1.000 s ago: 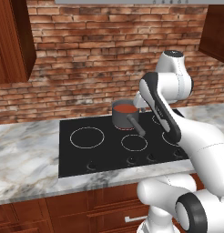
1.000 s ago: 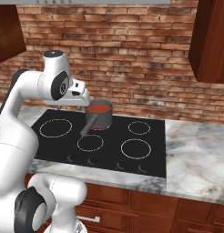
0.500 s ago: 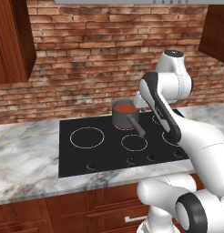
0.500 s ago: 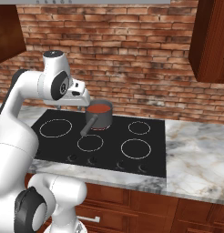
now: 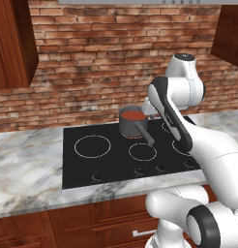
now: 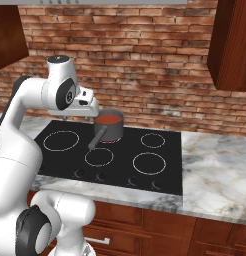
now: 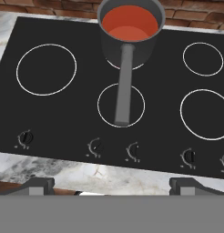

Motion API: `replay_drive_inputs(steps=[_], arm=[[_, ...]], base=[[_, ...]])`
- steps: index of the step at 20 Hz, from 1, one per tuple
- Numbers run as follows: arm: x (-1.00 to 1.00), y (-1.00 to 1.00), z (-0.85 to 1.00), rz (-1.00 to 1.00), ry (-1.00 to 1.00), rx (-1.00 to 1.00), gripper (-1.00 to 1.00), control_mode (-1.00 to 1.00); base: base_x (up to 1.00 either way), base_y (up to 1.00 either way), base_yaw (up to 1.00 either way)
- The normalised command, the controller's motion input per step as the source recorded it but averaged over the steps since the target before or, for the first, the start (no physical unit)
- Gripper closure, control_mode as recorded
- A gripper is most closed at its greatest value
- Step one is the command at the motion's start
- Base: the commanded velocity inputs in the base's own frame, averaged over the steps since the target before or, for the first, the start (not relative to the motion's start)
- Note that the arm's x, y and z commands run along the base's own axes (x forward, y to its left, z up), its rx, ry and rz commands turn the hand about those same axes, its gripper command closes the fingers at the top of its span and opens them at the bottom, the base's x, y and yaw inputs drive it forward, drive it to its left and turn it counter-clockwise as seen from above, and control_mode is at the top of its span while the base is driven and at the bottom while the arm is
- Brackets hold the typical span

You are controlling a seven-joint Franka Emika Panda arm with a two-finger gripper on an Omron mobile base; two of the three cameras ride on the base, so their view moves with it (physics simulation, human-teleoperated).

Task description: Wait until the marinara sauce is simmered to a deep red color and then turn off the stove.

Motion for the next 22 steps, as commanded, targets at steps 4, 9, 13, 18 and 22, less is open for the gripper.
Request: replay_drive_inputs(steps=[4, 9, 13, 18, 22], arm=[[0.0, 0.0, 0.0, 0.0, 0.0, 0.0, -1.0, -1.0], [0.0, 0.0, 0.0, 0.0, 0.0, 0.0, -1.0, -1.0], [0.0, 0.0, 0.0, 0.0, 0.0, 0.0, -1.0, -1.0], [0.0, 0.0, 0.0, 0.0, 0.0, 0.0, -1.0, -1.0], [0.0, 0.0, 0.0, 0.0, 0.0, 0.0, -1.0, -1.0]], base=[[0.0, 0.0, 0.0], [0.0, 0.0, 0.0], [0.0, 0.0, 0.0], [0.0, 0.0, 0.0], [0.0, 0.0, 0.0]])
